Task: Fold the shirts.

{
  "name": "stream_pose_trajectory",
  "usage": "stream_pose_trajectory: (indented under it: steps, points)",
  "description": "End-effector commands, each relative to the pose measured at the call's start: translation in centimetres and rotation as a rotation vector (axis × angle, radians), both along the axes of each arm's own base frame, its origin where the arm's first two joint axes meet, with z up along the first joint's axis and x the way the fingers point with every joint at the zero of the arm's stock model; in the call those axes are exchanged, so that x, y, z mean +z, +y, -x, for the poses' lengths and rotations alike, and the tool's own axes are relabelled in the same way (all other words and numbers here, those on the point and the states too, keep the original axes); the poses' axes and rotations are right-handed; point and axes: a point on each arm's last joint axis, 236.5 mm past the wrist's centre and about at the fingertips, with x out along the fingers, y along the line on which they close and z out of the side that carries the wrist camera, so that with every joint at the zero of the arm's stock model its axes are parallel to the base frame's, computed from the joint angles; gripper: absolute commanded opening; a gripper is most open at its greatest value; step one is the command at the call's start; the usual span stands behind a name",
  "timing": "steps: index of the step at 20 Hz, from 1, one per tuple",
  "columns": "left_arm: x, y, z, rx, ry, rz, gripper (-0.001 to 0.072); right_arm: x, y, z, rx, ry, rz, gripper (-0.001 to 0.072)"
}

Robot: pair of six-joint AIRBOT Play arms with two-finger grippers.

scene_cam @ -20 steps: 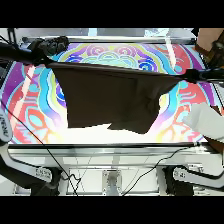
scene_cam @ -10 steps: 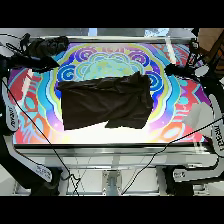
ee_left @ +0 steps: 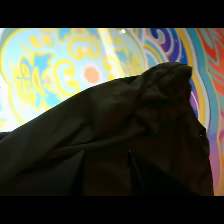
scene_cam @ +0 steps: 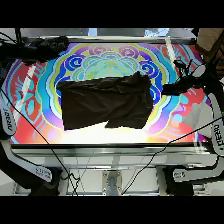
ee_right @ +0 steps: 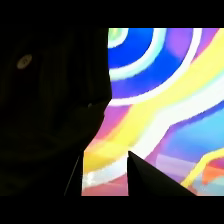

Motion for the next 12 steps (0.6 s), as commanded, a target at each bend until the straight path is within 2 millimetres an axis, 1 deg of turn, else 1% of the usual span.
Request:
stream_pose_trajectory:
  steps: [1, 2, 4, 5, 6, 7, 8, 10, 11, 12]
  points:
    - [6.2, -2.1, 4.5, -0.122, -0.132, -0.027, 0.0253, -0.2, 1.5, 5.3, 0.068, 0.216, -0.055, 0.0331]
    - [7.7, -2.5, 5.9, -0.139, -0.160, -0.045, 0.0251, 0.0, 2.6, 6.1, 0.087, 0.232, -0.101, 0.0331]
    - [10.5, -3.2, 8.6, -0.175, -0.226, -0.087, 0.0217, 0.2, 5.0, 7.2, 0.102, 0.212, -0.204, 0.0330]
    - [11.6, -3.3, 9.4, -0.173, -0.253, -0.104, 0.0217, 0.7, 6.3, 7.2, 0.100, 0.161, -0.255, 0.0326]
    - [12.7, -3.5, 10.2, -0.172, -0.279, -0.112, 0.0218, 1.6, 6.9, 6.9, 0.091, 0.100, -0.277, 0.0309]
    - [13.5, -3.7, 10.8, -0.172, -0.299, -0.115, 0.0218, 3.1, 7.2, 6.6, 0.086, 0.032, -0.280, 0.0308]
    - [14.0, -3.8, 11.3, -0.172, -0.309, -0.118, 0.0217, 5.1, 7.3, 6.8, 0.093, -0.024, -0.274, 0.0307]
    - [14.1, -4.0, 12.3, -0.181, -0.282, -0.115, 0.0218, 9.3, 7.3, 7.6, 0.109, -0.146, -0.243, 0.0307]
    - [13.6, -4.1, 13.0, -0.196, -0.252, -0.120, 0.0186, 11.4, 6.9, 8.5, 0.115, -0.209, -0.206, 0.0306]
    - [12.5, -3.8, 13.7, -0.211, -0.208, -0.146, 0.0034, 13.2, 5.9, 9.5, 0.100, -0.264, -0.143, 0.0306]
